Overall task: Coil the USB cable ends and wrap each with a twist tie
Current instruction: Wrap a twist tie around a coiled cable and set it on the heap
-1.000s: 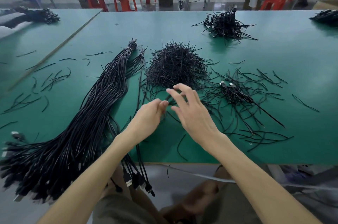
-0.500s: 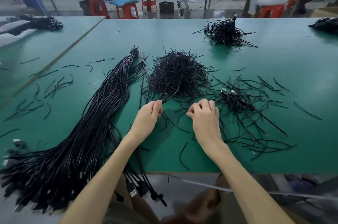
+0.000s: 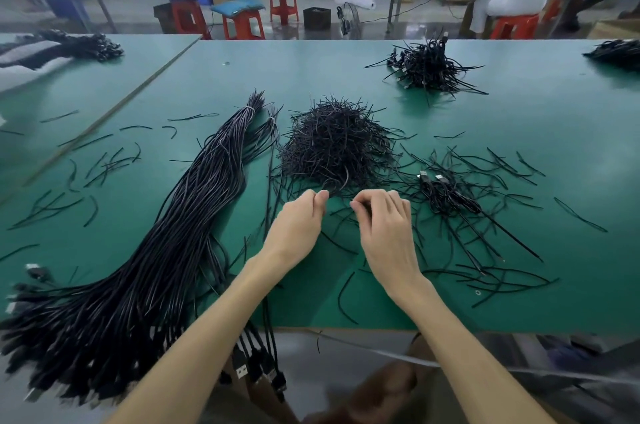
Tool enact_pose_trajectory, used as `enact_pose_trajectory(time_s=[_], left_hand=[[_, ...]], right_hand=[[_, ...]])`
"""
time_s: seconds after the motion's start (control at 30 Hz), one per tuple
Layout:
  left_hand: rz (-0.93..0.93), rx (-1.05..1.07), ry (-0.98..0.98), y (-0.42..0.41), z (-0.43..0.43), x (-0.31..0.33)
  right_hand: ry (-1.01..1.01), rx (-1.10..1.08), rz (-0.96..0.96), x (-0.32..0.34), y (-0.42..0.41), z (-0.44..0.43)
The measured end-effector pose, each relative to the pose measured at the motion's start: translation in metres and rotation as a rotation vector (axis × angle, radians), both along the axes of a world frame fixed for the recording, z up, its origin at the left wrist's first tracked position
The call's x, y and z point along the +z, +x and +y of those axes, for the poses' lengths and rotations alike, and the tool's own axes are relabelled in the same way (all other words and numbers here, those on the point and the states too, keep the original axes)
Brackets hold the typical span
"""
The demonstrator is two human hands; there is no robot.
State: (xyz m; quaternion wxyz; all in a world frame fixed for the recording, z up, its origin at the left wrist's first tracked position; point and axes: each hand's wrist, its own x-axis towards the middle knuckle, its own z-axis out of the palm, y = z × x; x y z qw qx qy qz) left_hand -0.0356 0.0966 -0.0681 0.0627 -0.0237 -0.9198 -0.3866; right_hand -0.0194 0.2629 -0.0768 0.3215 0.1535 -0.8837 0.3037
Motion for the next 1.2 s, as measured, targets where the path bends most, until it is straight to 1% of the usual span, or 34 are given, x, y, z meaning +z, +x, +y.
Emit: enact_pose_trajectory(time_s=[0.07,0.2,0.27,0.43,0.63,0.8,1.03,1.2], left_hand=[[-0.006,-0.062,0.106,0.002,0.011,0.002],[-0.061,-0.139,0.490,0.010,0.021,-0.003],[-0.067,-0.147,0.575,0.012,0.021,-0.004],[-0.029,-0.201,0.561,0.016,0.020,-0.005],[0.018,-0.217,0.495,0.017,0.021,-0.006],[-0.011,-0.181,0.506,0.017,0.020,-0.002],[0.006,-0.116,0.504,0.021,0.020,0.001],[-0.018,-0.077,0.559,0.020,0.019,0.001]], right_hand=[[-0.010,-0.010,0.010,0.000,0.000,0.001],[0.085,0.012,0.025,-0.002,0.001,0.000],[0.138,0.033,0.050,-0.003,0.000,0.000],[0.060,0.098,0.061,-0.003,0.000,0.000],[0.010,0.114,0.082,-0.001,0.003,0.002],[0.030,0.135,0.101,-0.002,0.003,0.001],[0.078,0.159,0.126,-0.005,0.004,0.000],[0.119,0.173,0.118,-0.004,0.006,-0.001]])
